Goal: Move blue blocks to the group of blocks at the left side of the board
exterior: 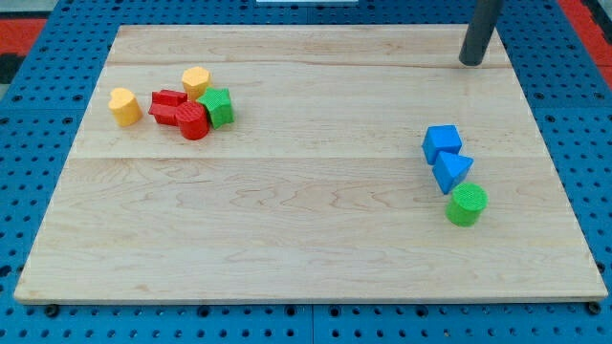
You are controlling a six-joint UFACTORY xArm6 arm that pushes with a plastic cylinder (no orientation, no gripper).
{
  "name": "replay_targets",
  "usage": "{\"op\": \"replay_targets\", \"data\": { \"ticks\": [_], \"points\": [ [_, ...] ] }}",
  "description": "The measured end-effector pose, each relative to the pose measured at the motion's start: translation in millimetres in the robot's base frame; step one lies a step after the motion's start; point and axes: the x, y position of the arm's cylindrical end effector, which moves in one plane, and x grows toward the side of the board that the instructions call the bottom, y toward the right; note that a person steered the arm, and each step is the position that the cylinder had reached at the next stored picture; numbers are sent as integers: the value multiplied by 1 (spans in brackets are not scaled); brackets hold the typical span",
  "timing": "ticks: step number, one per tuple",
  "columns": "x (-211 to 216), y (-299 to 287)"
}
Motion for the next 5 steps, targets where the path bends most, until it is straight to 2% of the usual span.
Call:
{"op": "replay_targets", "data": {
  "ticks": [2, 3, 4, 5],
  "points": [
    [65, 52],
    [113, 65],
    [155, 50],
    [181, -6]
  ]
}}
